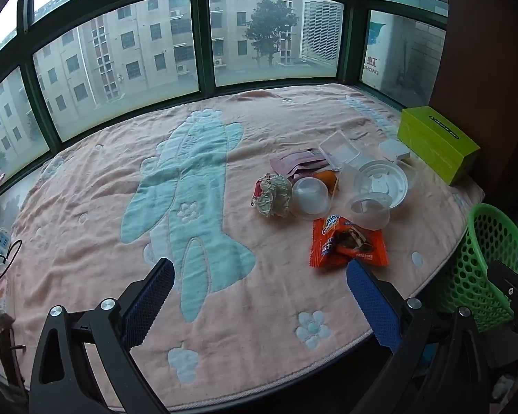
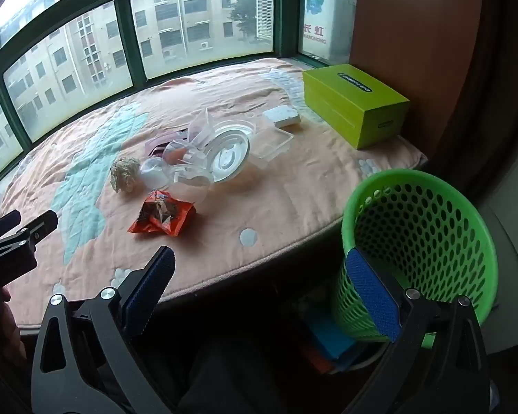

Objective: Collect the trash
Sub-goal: 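Move the right tool toward the orange snack wrapper on the blanket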

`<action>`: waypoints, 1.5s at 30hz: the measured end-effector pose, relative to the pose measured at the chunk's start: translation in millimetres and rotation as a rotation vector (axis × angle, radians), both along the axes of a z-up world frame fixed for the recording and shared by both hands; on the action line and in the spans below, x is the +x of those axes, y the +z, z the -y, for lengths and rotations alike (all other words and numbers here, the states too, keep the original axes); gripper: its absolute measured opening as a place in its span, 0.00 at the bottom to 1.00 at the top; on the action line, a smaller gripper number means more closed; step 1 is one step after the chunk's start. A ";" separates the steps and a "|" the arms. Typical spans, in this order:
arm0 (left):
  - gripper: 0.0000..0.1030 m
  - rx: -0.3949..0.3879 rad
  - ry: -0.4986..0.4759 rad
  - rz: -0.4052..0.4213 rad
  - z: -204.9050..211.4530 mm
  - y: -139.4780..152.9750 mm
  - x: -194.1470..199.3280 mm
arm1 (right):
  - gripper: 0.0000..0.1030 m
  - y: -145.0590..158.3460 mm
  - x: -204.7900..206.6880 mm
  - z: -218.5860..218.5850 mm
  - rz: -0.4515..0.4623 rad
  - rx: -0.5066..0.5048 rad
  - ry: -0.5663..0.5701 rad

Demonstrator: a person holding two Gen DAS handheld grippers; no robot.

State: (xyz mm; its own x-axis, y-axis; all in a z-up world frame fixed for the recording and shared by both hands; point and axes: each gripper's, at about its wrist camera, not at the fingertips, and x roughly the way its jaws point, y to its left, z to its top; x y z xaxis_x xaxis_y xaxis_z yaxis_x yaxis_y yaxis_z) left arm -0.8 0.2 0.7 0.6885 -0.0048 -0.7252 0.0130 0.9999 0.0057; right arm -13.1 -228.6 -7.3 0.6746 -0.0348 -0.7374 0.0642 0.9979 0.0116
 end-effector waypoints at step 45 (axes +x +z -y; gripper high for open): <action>0.94 -0.009 0.013 0.038 2.0 13.8 7.1 | 0.95 0.7 -0.4 -0.8 0.022 0.033 0.003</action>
State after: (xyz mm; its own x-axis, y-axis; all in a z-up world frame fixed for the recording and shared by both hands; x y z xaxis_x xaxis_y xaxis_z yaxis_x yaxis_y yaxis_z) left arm 6.3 -1.7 14.6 0.7153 -0.0018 -0.6988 -0.0002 1.0000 -0.0027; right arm -13.5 -227.9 -6.6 0.6905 -0.0082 -0.7232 0.0601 0.9971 0.0461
